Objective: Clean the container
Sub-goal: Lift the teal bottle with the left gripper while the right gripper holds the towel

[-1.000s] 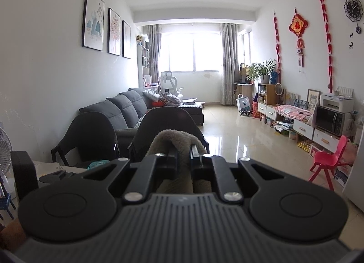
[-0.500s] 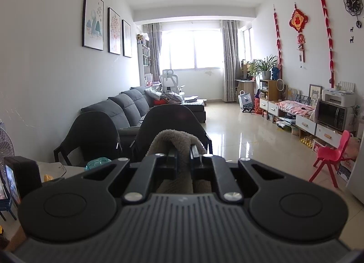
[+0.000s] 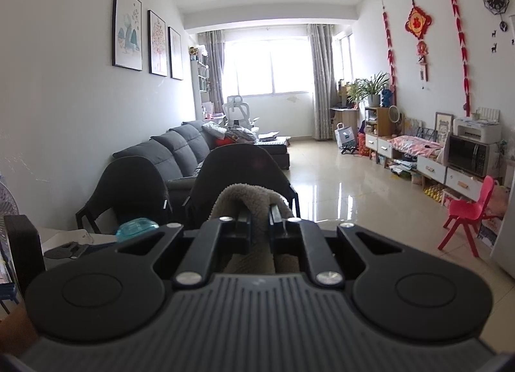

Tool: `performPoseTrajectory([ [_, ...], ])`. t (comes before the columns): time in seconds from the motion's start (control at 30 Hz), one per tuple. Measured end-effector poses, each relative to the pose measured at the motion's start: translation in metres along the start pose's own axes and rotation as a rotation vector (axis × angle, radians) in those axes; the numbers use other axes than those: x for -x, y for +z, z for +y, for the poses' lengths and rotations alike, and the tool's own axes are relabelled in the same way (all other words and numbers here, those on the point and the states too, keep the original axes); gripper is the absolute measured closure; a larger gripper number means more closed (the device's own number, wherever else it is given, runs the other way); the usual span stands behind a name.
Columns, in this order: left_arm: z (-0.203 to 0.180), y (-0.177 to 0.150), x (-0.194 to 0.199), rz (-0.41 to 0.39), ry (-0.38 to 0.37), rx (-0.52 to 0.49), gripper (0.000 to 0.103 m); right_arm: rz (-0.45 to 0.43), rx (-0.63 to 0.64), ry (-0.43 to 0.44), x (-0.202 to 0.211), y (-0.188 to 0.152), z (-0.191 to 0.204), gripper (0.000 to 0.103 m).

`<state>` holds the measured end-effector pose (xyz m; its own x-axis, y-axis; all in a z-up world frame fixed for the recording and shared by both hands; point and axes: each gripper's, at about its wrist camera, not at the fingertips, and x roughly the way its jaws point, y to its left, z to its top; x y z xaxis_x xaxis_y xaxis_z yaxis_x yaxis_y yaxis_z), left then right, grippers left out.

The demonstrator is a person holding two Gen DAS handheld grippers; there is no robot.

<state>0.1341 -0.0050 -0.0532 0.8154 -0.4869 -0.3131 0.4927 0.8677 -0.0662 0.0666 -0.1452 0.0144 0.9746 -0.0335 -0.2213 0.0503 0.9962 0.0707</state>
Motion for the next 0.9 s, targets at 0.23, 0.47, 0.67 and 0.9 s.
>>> performPoseTrajectory([
  [0.23,0.005,0.005,-0.017,0.008,-0.045,0.01,0.004,0.006,-0.003,0.004,0.002,-0.002,-0.001,0.093],
  [0.47,0.021,-0.007,-0.022,0.012,-0.089,0.132,0.019,0.013,-0.007,0.008,0.003,-0.003,-0.001,0.093],
  [0.67,0.022,-0.013,-0.005,0.01,-0.045,0.273,0.021,0.019,-0.007,0.013,0.005,-0.005,-0.001,0.093],
  [0.9,0.047,-0.037,0.027,0.003,-0.059,0.581,0.021,0.04,0.001,0.037,0.01,-0.011,0.003,0.093],
])
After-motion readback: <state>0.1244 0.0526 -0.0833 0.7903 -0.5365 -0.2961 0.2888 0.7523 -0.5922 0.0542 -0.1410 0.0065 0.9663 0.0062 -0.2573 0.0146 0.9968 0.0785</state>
